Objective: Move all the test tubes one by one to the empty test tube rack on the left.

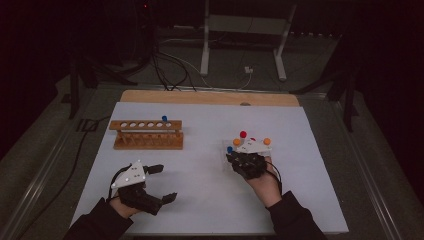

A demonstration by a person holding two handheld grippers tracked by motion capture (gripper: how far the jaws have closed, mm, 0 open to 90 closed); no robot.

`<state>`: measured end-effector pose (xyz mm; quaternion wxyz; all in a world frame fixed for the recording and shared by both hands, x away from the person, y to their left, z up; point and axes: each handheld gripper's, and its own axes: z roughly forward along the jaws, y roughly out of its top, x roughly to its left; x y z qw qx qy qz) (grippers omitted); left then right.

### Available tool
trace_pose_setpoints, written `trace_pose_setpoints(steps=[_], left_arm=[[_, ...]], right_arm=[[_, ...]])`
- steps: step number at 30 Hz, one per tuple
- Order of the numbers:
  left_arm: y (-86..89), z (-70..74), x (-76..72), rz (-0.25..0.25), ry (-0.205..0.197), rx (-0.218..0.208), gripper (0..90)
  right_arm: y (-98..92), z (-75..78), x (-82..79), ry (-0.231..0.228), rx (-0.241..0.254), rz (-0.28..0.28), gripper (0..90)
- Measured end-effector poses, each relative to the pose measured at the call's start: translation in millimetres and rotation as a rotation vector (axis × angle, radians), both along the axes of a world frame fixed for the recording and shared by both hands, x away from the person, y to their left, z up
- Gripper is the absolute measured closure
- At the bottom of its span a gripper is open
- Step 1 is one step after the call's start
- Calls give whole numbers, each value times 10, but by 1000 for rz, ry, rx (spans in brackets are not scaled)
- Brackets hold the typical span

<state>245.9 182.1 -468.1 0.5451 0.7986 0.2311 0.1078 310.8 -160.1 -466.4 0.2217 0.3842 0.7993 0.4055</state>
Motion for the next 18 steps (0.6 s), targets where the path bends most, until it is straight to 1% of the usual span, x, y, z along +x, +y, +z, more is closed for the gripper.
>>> trace_pose_setpoints(steps=[4, 8, 18], left_arm=[[7, -4, 10, 6, 3, -1, 12], [11, -6, 15, 2, 8, -4, 12], [20, 11, 19, 1, 12, -11, 13]], right_arm=[[-41, 94, -32, -27, 23, -3, 771], [-85, 195, -74, -52, 50, -4, 772], [-161, 469, -228, -126, 77, 6, 772]])
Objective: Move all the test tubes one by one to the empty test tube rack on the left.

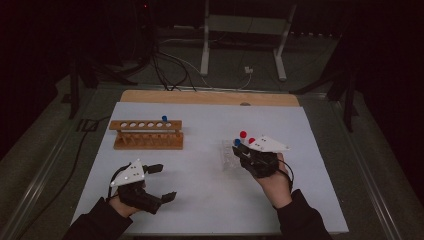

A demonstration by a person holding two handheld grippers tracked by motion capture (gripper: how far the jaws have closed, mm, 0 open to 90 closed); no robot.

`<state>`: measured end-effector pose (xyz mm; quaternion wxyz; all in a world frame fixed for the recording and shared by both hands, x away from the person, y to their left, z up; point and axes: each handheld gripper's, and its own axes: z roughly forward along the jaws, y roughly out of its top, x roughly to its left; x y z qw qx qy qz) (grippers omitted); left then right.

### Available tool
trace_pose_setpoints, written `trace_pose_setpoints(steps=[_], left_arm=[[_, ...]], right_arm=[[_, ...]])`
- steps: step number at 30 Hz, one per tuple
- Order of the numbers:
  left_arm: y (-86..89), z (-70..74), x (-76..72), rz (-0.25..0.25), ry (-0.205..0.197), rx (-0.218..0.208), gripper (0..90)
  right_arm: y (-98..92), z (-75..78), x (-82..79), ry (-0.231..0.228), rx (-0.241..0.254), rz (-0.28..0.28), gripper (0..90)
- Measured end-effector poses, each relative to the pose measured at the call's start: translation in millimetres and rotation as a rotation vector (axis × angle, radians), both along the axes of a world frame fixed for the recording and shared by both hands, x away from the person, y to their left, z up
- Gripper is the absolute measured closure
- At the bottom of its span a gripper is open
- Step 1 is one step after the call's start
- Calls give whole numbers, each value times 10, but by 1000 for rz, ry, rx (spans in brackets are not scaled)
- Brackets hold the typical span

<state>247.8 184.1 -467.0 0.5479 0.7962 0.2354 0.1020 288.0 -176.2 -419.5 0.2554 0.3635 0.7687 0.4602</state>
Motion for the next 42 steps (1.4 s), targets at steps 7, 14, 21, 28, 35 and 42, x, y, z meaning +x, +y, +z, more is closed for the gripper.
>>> trace_pose_setpoints(steps=[7, 14, 21, 28, 35, 42], left_arm=[[-21, 31, -5, -15, 3, -2, 13], [-101, 83, 0, -35, 0, -7, 12], [-256, 173, 39, -91, -5, -1, 13], [-442, 258, 121, -134, -14, 6, 17], [-588, 307, 215, -151, -26, 9, 44], [-695, 331, 299, -148, -44, 10, 115]], right_arm=[[60, 89, -134, -5, 7, 58, 771], [189, 23, -226, 22, -8, 113, 772], [330, -122, -286, 62, -46, 163, 772], [444, -203, -341, 83, -69, 207, 771], [488, -236, -369, 103, -65, 237, 771], [514, -245, -386, 106, -68, 249, 771]])
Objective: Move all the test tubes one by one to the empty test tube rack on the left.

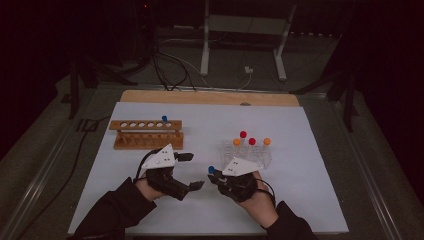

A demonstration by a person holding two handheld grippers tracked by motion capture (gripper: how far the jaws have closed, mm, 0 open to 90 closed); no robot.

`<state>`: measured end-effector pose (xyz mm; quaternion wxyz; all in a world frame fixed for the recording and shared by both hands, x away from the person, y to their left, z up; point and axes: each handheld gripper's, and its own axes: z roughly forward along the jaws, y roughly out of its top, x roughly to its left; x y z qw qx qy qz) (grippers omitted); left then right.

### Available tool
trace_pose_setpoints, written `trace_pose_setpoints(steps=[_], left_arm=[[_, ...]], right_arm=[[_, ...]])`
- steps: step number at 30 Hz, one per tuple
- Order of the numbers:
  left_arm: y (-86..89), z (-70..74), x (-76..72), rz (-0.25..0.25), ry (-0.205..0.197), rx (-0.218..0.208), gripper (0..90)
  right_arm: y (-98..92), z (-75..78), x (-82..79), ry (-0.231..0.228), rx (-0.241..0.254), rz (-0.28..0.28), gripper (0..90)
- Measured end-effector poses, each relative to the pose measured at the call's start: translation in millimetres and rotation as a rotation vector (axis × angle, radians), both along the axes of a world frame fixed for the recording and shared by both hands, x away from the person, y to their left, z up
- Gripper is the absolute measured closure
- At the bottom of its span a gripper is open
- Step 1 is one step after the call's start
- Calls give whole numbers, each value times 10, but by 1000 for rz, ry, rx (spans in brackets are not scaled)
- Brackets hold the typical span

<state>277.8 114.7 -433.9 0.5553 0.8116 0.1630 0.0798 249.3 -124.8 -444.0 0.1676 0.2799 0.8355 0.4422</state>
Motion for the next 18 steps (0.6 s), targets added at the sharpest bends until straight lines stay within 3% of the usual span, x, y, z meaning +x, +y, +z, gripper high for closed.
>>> trace_pose_setpoints(steps=[18], left_arm=[[-258, -30, 60, -38, -43, 24, 595]], right_arm=[[5, -5, 4, 9, 3, 4, 771]])
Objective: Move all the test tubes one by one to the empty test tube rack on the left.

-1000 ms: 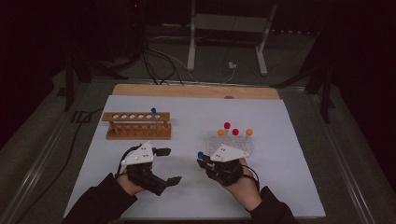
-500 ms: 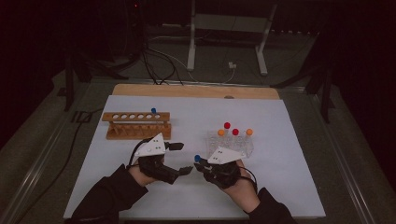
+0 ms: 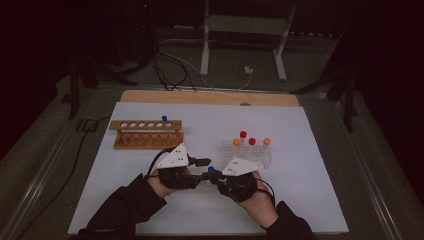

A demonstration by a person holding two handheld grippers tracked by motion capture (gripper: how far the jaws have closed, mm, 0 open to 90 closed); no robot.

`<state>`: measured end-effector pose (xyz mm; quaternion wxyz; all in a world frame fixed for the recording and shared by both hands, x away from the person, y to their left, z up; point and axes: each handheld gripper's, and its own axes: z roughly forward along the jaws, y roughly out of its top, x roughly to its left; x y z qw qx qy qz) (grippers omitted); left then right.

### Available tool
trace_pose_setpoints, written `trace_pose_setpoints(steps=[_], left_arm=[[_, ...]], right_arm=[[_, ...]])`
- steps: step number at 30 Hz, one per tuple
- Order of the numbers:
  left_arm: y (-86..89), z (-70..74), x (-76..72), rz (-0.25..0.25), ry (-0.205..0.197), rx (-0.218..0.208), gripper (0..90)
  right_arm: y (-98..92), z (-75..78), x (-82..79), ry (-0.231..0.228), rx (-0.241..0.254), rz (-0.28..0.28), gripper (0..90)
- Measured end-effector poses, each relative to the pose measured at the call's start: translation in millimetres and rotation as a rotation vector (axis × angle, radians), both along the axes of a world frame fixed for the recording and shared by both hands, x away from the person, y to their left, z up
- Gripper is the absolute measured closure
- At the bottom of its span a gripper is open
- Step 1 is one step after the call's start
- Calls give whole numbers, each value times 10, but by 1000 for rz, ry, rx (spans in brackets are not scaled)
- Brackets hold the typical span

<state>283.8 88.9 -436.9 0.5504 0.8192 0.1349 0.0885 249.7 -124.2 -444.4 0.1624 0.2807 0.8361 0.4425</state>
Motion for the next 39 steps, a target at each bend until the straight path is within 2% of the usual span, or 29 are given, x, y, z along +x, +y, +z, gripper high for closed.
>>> trace_pose_setpoints(steps=[7, 18, 32, 36, 39], left_arm=[[-27, -7, 18, -10, -7, 3, 753], [-19, 42, 15, -10, -28, 29, 774], [200, 244, 120, 53, -41, 27, 775], [263, 308, 150, 73, -42, 19, 775], [298, 346, 170, 86, -57, 30, 775]], right_arm=[[-6, 10, -2, 1, 6, -6, 771], [1, 17, -8, -3, 11, -9, 756], [-79, 74, 18, -10, 74, -45, 482], [-82, 79, 22, -17, 74, -37, 374], [-74, 81, 13, -25, 75, -43, 276]])
